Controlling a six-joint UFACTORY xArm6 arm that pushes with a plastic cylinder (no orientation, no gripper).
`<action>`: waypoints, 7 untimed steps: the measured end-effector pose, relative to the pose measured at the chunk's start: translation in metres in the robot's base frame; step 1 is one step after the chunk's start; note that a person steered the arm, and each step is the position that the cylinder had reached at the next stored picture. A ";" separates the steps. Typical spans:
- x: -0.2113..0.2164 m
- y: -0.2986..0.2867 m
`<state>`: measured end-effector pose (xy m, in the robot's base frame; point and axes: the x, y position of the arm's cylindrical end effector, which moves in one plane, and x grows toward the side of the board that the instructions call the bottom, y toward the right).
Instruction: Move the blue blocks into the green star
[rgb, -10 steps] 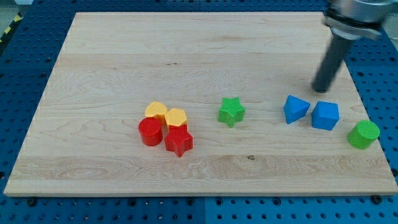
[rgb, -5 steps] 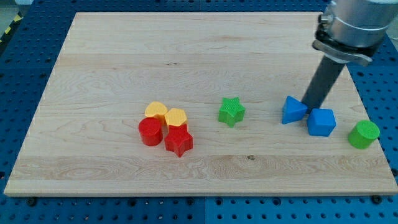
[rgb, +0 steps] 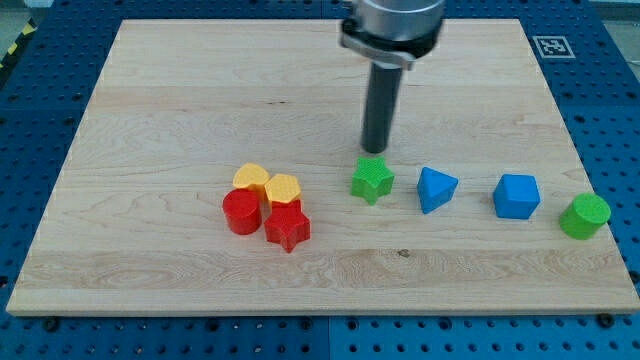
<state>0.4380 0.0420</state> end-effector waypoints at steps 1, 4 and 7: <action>0.014 -0.040; 0.044 0.023; 0.024 0.029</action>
<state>0.4621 0.0711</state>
